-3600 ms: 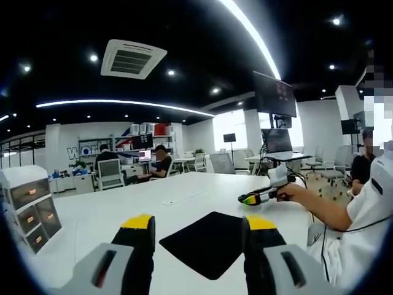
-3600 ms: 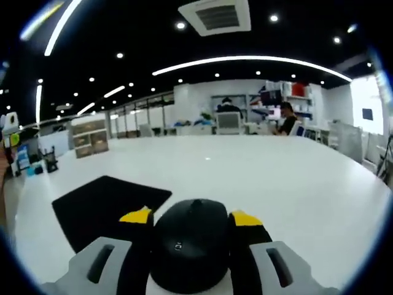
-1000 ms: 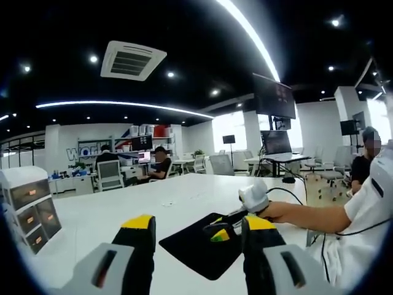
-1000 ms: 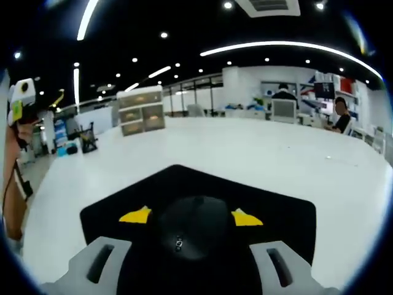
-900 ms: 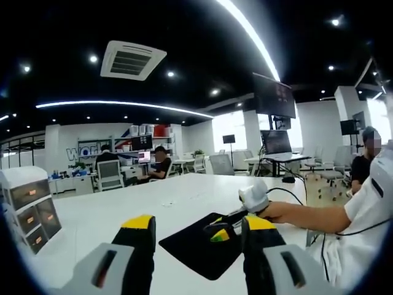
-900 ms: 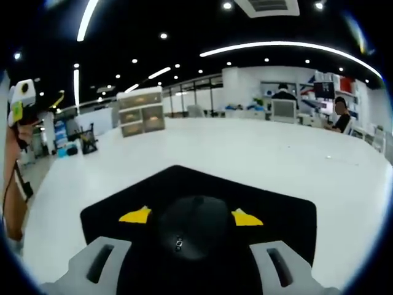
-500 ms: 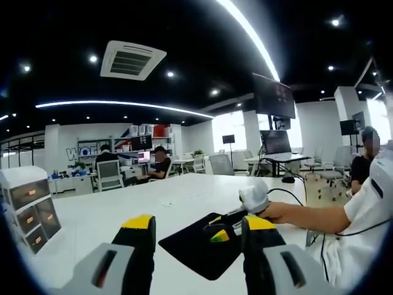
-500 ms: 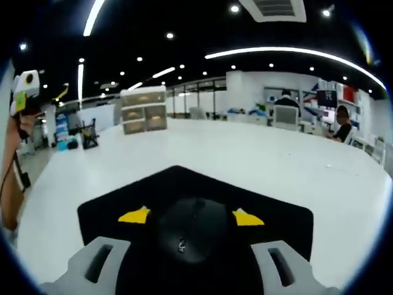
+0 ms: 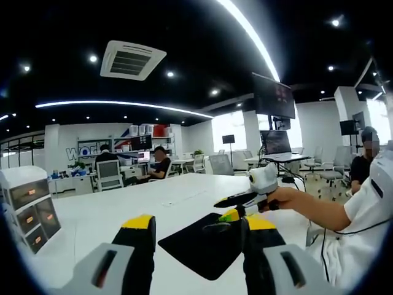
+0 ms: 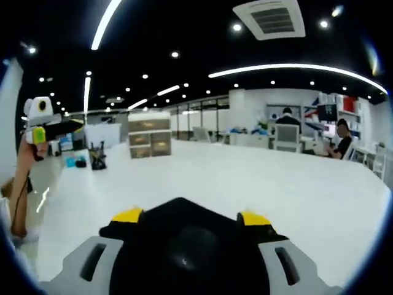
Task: Arrange the mouse and mouse pad neatly on the desk surface
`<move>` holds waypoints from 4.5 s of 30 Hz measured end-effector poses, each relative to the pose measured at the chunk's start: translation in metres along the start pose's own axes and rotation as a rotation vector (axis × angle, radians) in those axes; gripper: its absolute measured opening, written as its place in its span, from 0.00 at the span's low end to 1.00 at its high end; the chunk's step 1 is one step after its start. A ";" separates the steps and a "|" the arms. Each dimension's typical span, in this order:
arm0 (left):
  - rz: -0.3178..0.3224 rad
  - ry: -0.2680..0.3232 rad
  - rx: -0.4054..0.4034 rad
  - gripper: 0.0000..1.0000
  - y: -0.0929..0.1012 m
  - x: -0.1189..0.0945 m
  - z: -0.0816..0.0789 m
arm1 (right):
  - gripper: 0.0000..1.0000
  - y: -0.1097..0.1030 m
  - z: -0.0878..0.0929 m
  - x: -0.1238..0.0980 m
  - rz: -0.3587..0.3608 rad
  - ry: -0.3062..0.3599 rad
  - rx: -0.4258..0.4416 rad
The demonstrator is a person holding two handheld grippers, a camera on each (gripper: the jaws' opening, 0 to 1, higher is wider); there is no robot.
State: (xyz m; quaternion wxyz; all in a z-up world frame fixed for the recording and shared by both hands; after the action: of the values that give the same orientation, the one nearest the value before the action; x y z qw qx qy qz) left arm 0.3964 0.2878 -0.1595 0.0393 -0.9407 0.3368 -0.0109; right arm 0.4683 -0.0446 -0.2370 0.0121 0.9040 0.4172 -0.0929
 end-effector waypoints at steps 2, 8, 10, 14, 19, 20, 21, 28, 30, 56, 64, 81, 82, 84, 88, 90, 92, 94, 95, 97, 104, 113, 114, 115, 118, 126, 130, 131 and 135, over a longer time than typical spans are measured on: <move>0.000 0.001 0.000 0.57 0.000 0.000 -0.001 | 0.59 -0.003 -0.006 -0.009 -0.001 0.007 -0.020; -0.005 0.001 0.000 0.57 -0.002 -0.001 -0.001 | 0.62 -0.010 -0.016 -0.036 -0.009 0.004 -0.066; -0.004 0.004 0.000 0.57 -0.002 -0.002 -0.001 | 0.61 -0.010 -0.020 -0.043 0.005 0.020 -0.070; -0.009 0.000 0.000 0.57 -0.003 -0.002 -0.001 | 0.61 -0.012 -0.028 -0.068 0.037 0.059 -0.081; -0.013 -0.002 0.001 0.57 -0.004 -0.002 -0.001 | 0.57 -0.014 -0.038 -0.100 0.041 0.132 -0.097; -0.012 -0.002 0.002 0.57 -0.003 -0.002 -0.001 | 0.56 -0.015 -0.040 -0.108 0.039 0.160 -0.091; -0.011 0.000 0.002 0.57 -0.002 -0.002 -0.001 | 0.56 -0.015 -0.040 -0.113 0.038 0.165 -0.086; -0.008 -0.001 0.005 0.57 0.000 -0.001 -0.001 | 0.59 -0.018 -0.042 -0.144 0.035 0.185 -0.091; -0.006 -0.005 0.005 0.57 0.001 -0.001 -0.001 | 0.59 -0.018 -0.041 -0.150 0.034 0.190 -0.096; 0.013 0.001 -0.001 0.57 0.005 0.001 -0.002 | 0.57 0.005 -0.039 -0.169 0.078 0.156 -0.073; 0.009 0.003 -0.003 0.57 0.004 0.000 -0.003 | 0.57 0.006 -0.038 -0.168 0.072 0.149 -0.066; -0.033 0.015 -0.004 0.57 -0.015 -0.018 -0.004 | 0.57 0.002 -0.035 -0.166 0.066 0.129 -0.073; -0.040 0.016 -0.002 0.57 -0.018 -0.021 -0.004 | 0.57 0.002 -0.036 -0.166 0.065 0.131 -0.072; -0.056 0.015 -0.005 0.57 -0.025 -0.027 -0.003 | 0.57 0.001 -0.035 -0.165 0.061 0.128 -0.070; -0.056 -0.001 0.001 0.57 -0.038 -0.041 0.000 | 0.57 0.001 -0.035 -0.165 0.061 0.125 -0.073; -0.055 -0.011 0.010 0.57 -0.044 -0.050 0.004 | 0.57 0.001 -0.036 -0.165 0.061 0.126 -0.071; -0.064 -0.027 0.009 0.57 -0.051 -0.058 0.007 | 0.57 0.001 -0.036 -0.165 0.063 0.125 -0.075; -0.089 -0.022 -0.004 0.57 -0.057 -0.063 0.008 | 0.57 0.000 -0.037 -0.165 0.061 0.128 -0.076; -0.096 -0.016 -0.013 0.57 -0.059 -0.063 0.008 | 0.57 0.000 -0.037 -0.164 0.058 0.128 -0.076; -0.096 -0.014 -0.018 0.57 -0.059 -0.061 0.008 | 0.57 -0.001 -0.036 -0.163 0.058 0.124 -0.078; -0.063 -0.002 -0.011 0.56 -0.046 -0.048 0.003 | 0.57 -0.001 -0.037 -0.164 0.055 0.124 -0.081; -0.057 0.004 -0.005 0.56 -0.044 -0.043 -0.002 | 0.57 -0.001 -0.037 -0.166 0.049 0.116 -0.088; -0.056 0.003 -0.008 0.56 -0.045 -0.041 -0.002 | 0.57 -0.001 -0.038 -0.165 0.046 0.113 -0.089; -0.053 -0.002 -0.010 0.56 -0.044 -0.039 -0.002 | 0.57 -0.001 -0.038 -0.164 0.045 0.110 -0.091; -0.041 -0.019 0.000 0.56 -0.043 -0.033 -0.001 | 0.57 -0.002 -0.039 -0.161 0.040 0.108 -0.096; -0.022 -0.036 -0.007 0.56 -0.045 -0.006 -0.001 | 0.58 0.006 -0.038 -0.146 -0.006 0.065 -0.074; -0.030 -0.068 0.001 0.56 -0.047 0.010 0.000 | 0.59 0.008 -0.036 -0.137 -0.034 0.027 -0.068; -0.027 -0.072 -0.001 0.56 -0.048 0.013 0.001 | 0.59 0.008 -0.036 -0.136 -0.036 0.024 -0.068; -0.018 -0.100 -0.001 0.56 -0.049 0.028 0.000 | 0.59 0.010 -0.033 -0.127 -0.058 -0.015 -0.066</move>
State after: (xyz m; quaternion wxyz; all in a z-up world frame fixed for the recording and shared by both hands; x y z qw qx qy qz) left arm 0.4491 0.3080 -0.1561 0.0555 -0.9430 0.3261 0.0358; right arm 0.4006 -0.1435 -0.1827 0.0423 0.8899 0.4460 -0.0861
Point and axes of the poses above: the point that each gripper's makers call its tool centre point, and the gripper's own axes: x roughly forward along the fingers, y roughly to its right, z roughly out of its underside, the point moved 10 cm from there along -x, roughly backward along the fingers, and after that the axes turned 9 degrees about -z, right-handed, at the moved point
